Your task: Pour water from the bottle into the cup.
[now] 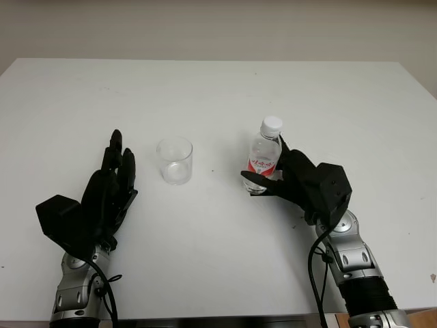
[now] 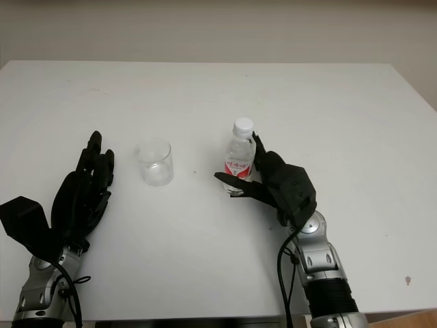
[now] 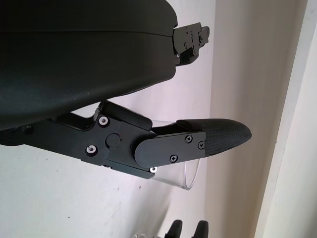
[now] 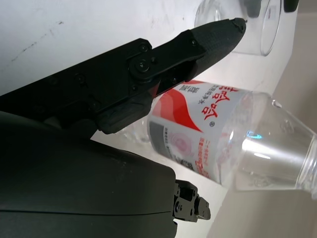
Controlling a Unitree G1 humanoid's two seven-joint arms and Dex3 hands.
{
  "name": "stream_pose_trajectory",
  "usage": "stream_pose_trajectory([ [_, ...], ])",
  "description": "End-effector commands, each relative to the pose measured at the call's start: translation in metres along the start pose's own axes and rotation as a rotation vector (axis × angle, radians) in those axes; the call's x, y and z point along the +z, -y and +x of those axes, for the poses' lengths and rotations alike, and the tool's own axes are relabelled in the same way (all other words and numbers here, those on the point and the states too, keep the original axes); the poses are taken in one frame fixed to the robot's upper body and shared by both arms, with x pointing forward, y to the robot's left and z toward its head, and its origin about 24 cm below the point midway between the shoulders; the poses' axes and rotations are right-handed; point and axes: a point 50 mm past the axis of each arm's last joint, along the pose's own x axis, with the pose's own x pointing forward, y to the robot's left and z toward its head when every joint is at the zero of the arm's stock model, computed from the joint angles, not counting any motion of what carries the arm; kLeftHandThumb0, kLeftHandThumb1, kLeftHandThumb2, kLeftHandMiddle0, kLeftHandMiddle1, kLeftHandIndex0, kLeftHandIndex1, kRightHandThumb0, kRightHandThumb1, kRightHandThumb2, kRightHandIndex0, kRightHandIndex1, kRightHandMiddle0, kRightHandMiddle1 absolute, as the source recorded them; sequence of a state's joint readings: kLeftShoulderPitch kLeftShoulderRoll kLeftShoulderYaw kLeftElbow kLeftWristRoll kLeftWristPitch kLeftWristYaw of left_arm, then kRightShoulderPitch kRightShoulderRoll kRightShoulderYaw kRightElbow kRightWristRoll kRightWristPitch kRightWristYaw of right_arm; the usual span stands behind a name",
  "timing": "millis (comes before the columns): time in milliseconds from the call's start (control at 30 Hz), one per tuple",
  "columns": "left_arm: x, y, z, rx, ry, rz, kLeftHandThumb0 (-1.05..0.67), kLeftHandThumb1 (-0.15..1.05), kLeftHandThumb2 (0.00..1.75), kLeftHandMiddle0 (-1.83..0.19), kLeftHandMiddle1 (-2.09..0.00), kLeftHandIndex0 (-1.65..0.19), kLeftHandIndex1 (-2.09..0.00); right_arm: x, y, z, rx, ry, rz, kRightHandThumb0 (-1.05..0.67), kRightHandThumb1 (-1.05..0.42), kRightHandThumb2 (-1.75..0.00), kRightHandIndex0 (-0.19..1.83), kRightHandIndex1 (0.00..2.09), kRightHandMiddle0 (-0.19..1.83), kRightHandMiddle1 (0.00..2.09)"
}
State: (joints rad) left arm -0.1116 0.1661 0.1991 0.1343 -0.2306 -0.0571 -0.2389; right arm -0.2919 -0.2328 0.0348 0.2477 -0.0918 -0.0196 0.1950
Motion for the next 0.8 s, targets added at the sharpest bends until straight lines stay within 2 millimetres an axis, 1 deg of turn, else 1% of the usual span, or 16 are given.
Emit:
stream_pose_trajectory([
  [0, 0.001, -0.002, -0.001, -0.004, 0.003, 0.004, -0.75, 1.05, 0.53, 0.16, -0.05, 0.17, -0.05, 0.001, 0.004, -0.004, -0.034, 0.031, -0.014, -1.01, -0.93, -0.05, -0.19, 0.0, -0.19, 0.0],
  [200, 0.001, -0.001, 0.0, -0.006, 0.0, 0.002, -0.76, 1.05, 0.52, 0.17, -0.05, 0.17, -0.05, 0.001, 0.003, -0.01, -0.071, 0.034, -0.003, -0.99, -0.95, -0.06, -0.19, 0.0, -0.19, 0.0],
  [367, 0.001, 0.0, 0.001, -0.016, 0.001, 0.003, -0.75, 1.05, 0.54, 0.18, -0.05, 0.18, -0.05, 0.004, -0.006, -0.012, -0.035, 0.092, 0.073, -0.97, -0.93, -0.05, -0.19, 0.0, -0.19, 0.0],
  [467, 0.001, 0.0, 0.002, -0.02, -0.001, 0.001, -0.75, 1.05, 0.54, 0.19, -0.05, 0.18, -0.05, 0.004, -0.012, -0.013, -0.007, 0.128, 0.079, -0.95, -0.92, -0.05, -0.19, 0.0, -0.19, 0.0],
  [700, 0.002, 0.0, 0.002, -0.005, 0.002, 0.007, -0.76, 1.05, 0.54, 0.17, -0.06, 0.17, -0.06, -0.001, -0.019, -0.019, 0.007, 0.116, 0.139, -0.98, -0.94, -0.06, -0.19, 0.0, -0.19, 0.0],
  [767, 0.001, 0.0, 0.002, -0.007, 0.002, 0.0, -0.75, 1.05, 0.53, 0.17, -0.06, 0.17, -0.06, -0.002, -0.022, -0.022, 0.001, 0.108, 0.189, -0.97, -0.95, -0.06, -0.19, 0.0, -0.19, 0.0],
])
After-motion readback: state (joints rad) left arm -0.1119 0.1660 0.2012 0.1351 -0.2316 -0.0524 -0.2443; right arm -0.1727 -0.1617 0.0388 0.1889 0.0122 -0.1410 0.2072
